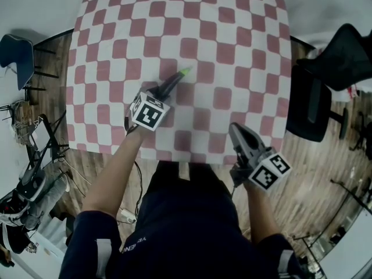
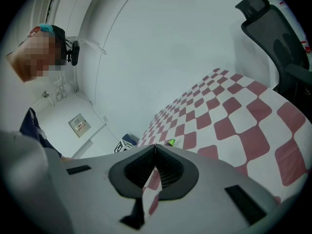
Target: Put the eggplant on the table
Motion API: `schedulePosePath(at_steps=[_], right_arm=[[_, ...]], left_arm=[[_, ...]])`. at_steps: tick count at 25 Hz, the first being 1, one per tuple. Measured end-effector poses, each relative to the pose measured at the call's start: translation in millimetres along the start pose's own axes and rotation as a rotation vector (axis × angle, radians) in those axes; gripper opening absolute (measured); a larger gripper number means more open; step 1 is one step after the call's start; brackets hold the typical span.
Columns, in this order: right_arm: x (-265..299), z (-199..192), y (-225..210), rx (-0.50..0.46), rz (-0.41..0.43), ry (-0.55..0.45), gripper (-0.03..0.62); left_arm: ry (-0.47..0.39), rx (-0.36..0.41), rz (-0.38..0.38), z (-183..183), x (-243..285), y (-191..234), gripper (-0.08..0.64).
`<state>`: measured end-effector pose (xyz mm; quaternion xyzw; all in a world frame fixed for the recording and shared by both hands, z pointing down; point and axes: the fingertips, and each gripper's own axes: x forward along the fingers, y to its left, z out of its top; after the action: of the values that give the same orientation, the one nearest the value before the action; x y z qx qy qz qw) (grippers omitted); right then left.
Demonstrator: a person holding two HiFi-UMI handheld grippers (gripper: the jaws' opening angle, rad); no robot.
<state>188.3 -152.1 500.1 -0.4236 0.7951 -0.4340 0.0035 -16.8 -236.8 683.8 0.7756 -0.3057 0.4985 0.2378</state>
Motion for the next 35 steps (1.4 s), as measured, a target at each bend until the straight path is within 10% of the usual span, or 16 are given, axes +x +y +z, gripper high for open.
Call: schedulePosePath(at_steps=[14,23,35], right_arm=[[2,12,14,-0.020,0.006,-0.027,0.017],[15,38,51,-0.078,0.044,-0.075,0.017],[14,58,97,-0.155,0.067,-0.133,0.015]], left_arm=[[-0.075,-0.018,-0.029,9,-25,-6,0.258],[-0.330,-0.102,-0.067,32,-116,-11,0.249],[-0.734,-0.180,-0.153,55,-245,-20,0.054]])
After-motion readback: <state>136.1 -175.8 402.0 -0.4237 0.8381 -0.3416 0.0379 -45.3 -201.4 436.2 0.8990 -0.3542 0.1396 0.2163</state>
